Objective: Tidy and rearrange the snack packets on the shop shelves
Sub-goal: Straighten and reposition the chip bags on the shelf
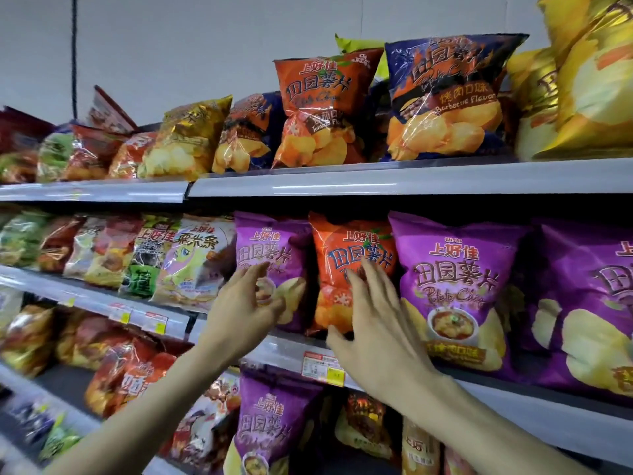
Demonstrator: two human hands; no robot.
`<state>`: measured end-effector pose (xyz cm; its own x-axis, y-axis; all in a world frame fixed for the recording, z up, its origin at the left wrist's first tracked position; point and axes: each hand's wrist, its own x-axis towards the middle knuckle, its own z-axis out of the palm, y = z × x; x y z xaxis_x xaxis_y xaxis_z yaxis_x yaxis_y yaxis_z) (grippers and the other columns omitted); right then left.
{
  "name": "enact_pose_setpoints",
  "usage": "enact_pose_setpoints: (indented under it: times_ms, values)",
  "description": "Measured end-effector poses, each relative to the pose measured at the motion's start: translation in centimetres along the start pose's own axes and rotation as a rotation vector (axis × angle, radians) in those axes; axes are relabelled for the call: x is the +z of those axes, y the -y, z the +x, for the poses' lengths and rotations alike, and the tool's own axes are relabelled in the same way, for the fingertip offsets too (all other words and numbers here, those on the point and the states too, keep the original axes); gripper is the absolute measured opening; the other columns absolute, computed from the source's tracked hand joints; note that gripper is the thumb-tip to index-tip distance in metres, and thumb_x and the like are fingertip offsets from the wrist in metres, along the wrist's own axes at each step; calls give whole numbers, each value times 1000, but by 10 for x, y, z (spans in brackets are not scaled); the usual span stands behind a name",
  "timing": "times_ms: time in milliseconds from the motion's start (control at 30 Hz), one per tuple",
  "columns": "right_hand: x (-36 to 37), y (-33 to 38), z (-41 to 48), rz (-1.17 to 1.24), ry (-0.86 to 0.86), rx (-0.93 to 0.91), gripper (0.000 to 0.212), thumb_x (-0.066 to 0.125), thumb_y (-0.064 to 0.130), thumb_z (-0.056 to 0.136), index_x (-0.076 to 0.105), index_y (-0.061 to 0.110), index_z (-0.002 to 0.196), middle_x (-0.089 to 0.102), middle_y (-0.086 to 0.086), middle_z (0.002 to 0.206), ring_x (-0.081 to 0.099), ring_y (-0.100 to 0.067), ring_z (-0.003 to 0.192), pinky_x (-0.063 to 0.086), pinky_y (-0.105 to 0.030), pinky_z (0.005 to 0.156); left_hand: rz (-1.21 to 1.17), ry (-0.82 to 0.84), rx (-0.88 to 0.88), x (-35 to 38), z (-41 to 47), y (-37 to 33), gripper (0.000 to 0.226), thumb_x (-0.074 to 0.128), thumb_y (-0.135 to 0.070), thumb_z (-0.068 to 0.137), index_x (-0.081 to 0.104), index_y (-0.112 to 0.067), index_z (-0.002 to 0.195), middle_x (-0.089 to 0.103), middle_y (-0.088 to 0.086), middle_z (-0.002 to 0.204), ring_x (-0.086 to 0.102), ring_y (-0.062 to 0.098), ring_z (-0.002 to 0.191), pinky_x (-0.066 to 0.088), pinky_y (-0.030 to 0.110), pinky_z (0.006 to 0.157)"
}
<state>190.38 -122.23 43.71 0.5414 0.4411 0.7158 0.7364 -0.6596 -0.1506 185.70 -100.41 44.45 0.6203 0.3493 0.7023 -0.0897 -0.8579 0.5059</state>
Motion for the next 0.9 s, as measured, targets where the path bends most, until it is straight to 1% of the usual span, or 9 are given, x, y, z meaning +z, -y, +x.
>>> enact_pose_setpoints:
  times_ms: [67,133,333,500,667,733,800,833,900]
  values:
    - [6,1,6,64,18,45,94,52,51,98,-8,19,164,-31,-1,168,-19,-23,158,0,-39,130,56,2,-25,-9,9,14,73,77,-31,89,48,-19,155,57,1,135,60,24,120,46,34,92]
    - [12,0,11,122,29,90,102,56,51,96,-14,19,163,-39,-1,164,-22,-26,157,4,-44,130,47,7,-52,-13,20,28,70,77,-46,85,52,-28,148,57,-8,134,60,21,120,52,40,100]
    - [30,2,17,142,27,100,101,58,52,89,-9,29,161,-37,5,164,-34,-20,152,4,-47,127,-94,39,-117,0,62,68,78,82,-72,68,54,-40,134,73,-12,119,71,15,109,58,48,96]
    - [35,-2,20,148,-103,103,91,68,44,89,9,36,158,-8,10,168,-7,-18,156,15,-44,128,-529,196,-204,6,87,76,72,95,-56,66,70,-20,124,81,-3,112,78,20,104,56,51,104]
    - [43,2,22,260,-128,312,103,66,40,95,-16,42,158,-9,3,174,7,-23,160,18,-44,128,-696,315,-71,10,97,79,34,84,-15,86,76,-9,118,81,6,111,76,28,109,60,35,94]
    - [49,4,26,280,-145,391,108,68,43,94,-18,38,160,11,1,173,18,-21,157,14,-35,127,-687,321,-10,8,100,85,34,86,-21,85,77,-12,116,81,3,109,78,24,105,59,40,96]
    - [52,7,32,298,-138,474,112,69,42,95,-20,29,161,24,3,169,27,-18,152,9,-13,110,-665,308,10,6,105,95,49,93,-42,77,75,-18,117,81,-3,108,79,20,101,58,45,97]
    - [53,10,34,294,-141,503,113,69,42,95,-21,26,161,28,2,167,29,-18,151,11,-11,103,-663,288,4,5,107,99,56,94,-51,72,75,-22,116,81,-6,107,79,18,99,58,46,98]
    - [56,15,35,235,-163,527,115,69,45,94,-23,23,161,30,-3,167,29,-23,151,13,-19,111,-648,205,5,-1,108,101,54,94,-55,68,76,-28,112,81,-12,101,79,12,95,59,43,96]
